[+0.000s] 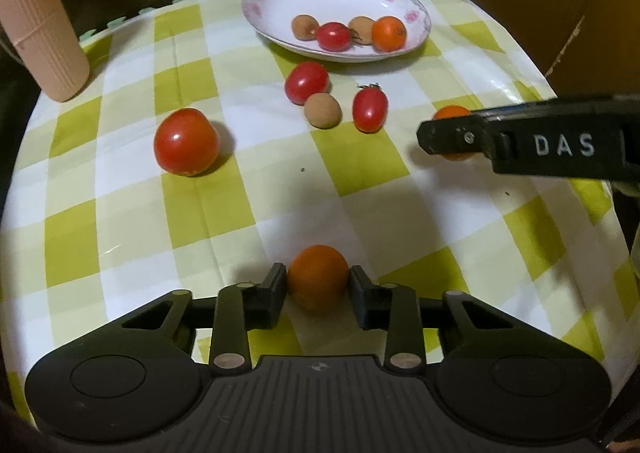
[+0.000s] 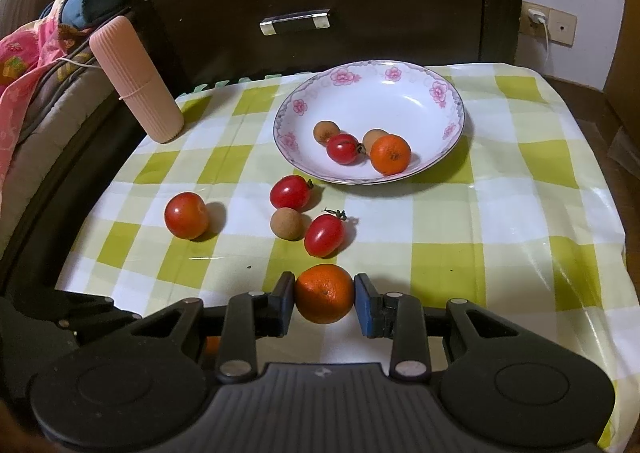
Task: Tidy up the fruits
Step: 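Carry both tangerines over the bowl and open both tools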
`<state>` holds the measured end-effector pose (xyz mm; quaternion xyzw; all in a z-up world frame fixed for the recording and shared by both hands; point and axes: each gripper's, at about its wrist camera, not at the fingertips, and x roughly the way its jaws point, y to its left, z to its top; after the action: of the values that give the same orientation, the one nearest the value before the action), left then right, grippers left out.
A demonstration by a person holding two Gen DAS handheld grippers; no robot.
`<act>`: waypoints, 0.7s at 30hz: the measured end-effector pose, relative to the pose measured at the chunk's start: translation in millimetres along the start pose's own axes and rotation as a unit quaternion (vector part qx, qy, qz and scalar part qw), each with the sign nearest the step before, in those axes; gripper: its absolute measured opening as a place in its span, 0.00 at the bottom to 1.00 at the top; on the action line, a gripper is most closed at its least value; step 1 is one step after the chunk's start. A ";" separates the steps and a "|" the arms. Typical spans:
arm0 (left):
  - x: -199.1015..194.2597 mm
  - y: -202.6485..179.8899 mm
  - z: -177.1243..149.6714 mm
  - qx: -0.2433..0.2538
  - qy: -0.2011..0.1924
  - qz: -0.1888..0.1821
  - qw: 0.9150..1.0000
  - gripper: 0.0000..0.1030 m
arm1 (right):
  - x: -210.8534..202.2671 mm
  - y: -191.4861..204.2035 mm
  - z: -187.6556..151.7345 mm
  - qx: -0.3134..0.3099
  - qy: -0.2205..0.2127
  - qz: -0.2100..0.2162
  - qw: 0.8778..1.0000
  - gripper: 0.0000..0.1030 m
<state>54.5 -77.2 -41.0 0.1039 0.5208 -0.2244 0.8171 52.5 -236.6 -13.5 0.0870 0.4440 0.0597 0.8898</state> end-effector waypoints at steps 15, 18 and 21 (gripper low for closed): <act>-21.6 6.0 54.4 -0.007 -0.057 -0.003 0.998 0.40 | 2.1 -7.1 20.4 0.001 -0.018 -0.012 1.000 0.30; -20.5 7.8 76.6 -0.010 -0.071 0.001 0.997 0.40 | 3.5 -12.4 33.1 0.004 -0.029 -0.017 0.999 0.30; -17.2 9.9 96.6 -0.013 -0.081 0.003 0.997 0.40 | 8.4 -20.9 44.9 0.012 -0.034 -0.024 0.999 0.30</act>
<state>130.7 -103.1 15.9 0.0765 0.4552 -0.2233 0.8585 94.1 -260.0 2.2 0.0889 0.4158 0.0298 0.9046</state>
